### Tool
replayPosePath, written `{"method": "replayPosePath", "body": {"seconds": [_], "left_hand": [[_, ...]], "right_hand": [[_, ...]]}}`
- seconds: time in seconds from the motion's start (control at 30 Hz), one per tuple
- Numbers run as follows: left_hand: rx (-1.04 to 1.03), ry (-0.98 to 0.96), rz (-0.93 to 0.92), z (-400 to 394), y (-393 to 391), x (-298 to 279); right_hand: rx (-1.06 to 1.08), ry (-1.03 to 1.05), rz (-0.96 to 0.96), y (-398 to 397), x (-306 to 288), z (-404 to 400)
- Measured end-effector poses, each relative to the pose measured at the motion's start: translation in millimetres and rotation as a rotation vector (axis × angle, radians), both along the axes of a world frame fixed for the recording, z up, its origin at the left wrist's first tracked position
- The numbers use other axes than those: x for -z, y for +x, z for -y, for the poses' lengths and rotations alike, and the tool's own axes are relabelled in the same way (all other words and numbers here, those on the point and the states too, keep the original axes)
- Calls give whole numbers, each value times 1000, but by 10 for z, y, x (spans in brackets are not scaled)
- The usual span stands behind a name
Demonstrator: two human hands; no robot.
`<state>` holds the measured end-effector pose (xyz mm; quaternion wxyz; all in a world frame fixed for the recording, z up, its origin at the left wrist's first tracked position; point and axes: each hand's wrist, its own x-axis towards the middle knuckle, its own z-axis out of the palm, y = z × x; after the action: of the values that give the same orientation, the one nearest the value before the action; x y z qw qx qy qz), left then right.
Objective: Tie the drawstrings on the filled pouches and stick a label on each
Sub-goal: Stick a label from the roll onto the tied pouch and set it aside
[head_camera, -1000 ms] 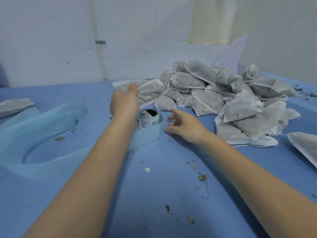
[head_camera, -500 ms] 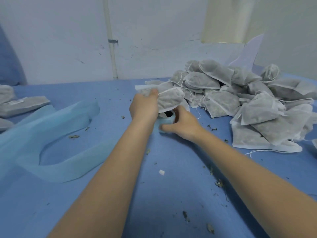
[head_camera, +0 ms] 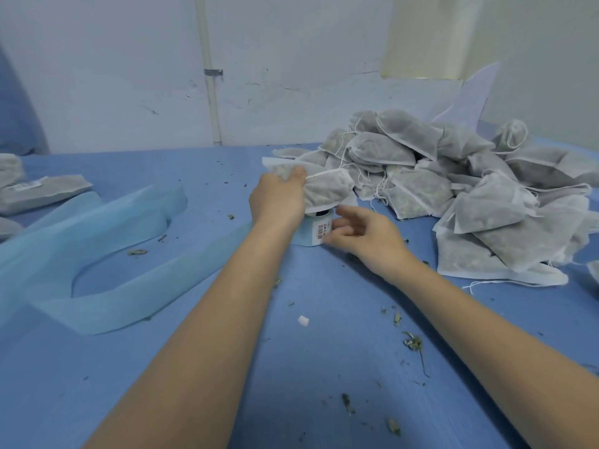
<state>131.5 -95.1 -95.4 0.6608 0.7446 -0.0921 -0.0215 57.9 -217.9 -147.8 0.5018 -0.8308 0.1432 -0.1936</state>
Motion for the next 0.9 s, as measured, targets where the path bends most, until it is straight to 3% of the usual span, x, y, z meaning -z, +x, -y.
{"method": "replayPosePath", "body": {"seconds": [0.23, 0.43, 0.7, 0.9], "left_hand": [[-18, 85, 39, 26, -26, 10], [-33, 105, 50, 37, -22, 23], [-33, 143, 69, 38, -44, 7], [-41, 162, 74, 42, -42, 14]], "right_hand": [[164, -170, 98, 86, 47, -118], [204, -176, 103, 89, 54, -72], [200, -224, 114, 62, 42, -62], [125, -376, 87, -2, 15, -260]]}}
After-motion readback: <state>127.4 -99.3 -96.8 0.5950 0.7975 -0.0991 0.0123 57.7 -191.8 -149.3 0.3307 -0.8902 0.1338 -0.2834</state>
